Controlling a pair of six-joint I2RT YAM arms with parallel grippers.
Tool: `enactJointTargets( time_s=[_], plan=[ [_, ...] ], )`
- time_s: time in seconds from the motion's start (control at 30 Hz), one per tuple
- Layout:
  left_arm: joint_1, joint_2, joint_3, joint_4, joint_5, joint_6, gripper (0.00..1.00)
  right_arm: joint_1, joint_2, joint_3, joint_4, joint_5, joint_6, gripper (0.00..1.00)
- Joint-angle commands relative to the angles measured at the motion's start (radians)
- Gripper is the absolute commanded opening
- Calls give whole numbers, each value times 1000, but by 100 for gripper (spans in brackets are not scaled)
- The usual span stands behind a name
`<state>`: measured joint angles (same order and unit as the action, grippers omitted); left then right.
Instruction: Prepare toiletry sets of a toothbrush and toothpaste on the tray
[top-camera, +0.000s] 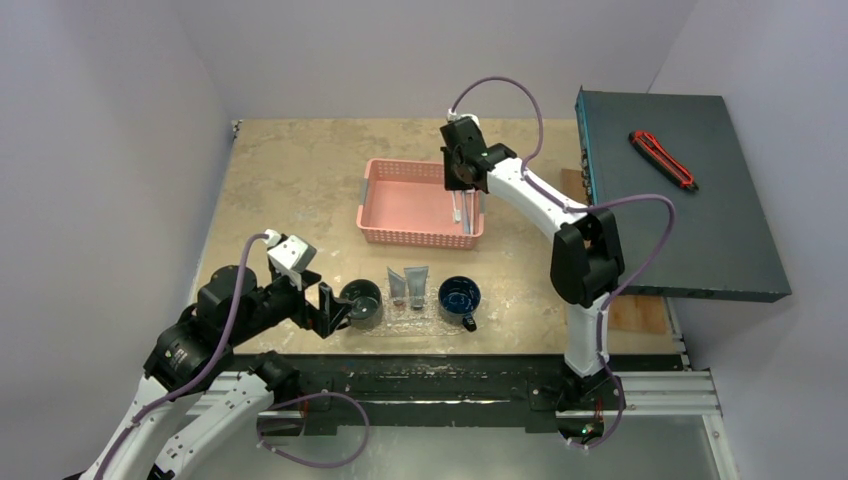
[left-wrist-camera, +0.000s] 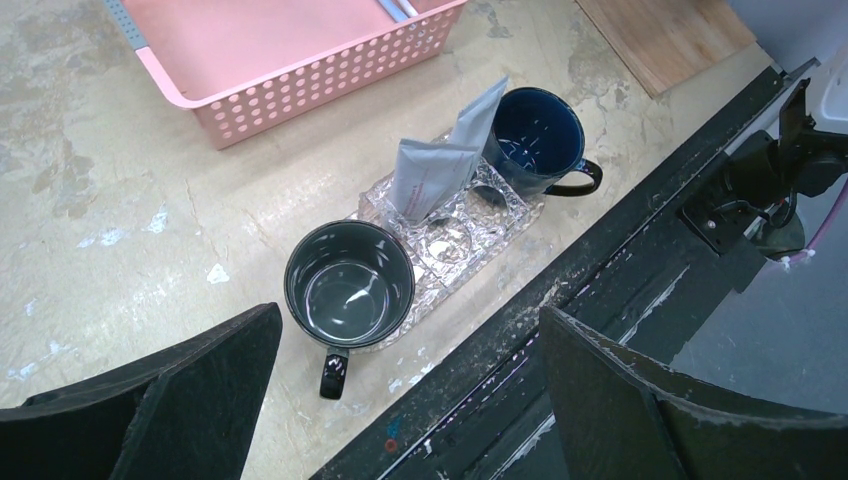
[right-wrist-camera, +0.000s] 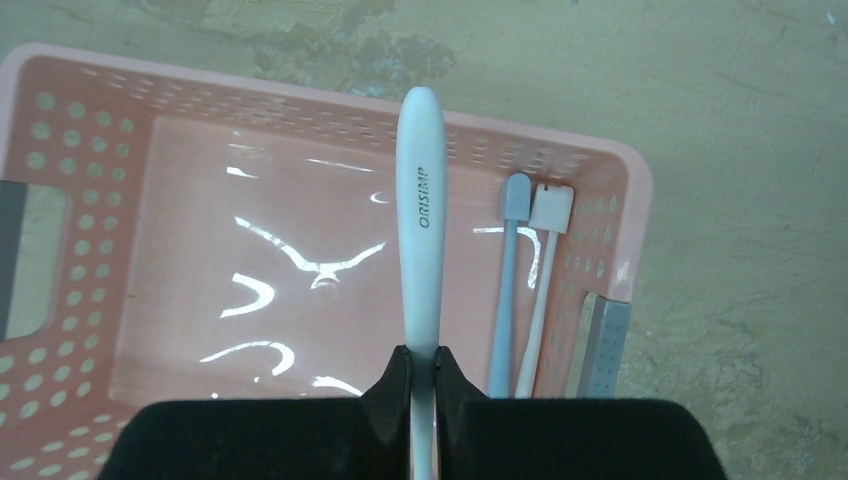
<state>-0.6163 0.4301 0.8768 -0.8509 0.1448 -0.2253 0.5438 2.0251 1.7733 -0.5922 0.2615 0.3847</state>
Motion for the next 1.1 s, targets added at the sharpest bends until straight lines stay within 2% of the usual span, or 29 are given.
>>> enactJointTargets(
  time_s=[0.0,0.23,0.5,0.73,1.07],
  plan=[
    [4,10,-2,24,-1,-6,100,3,-118,-32,68,-50,2,0],
    [5,20,-1,30,21,-4,100,51,-239,-72,90,-146,-59,0],
    [5,30,3,43,58,-12,100,190,-382,-127,76,-97,-151,0],
    [5,26,8,69,115,-24,100,278,-494,-211,73,-132,-214,0],
    [4,20,20,96,195,-121,100,368,-686,-363,69,-372,-290,0]
  ],
)
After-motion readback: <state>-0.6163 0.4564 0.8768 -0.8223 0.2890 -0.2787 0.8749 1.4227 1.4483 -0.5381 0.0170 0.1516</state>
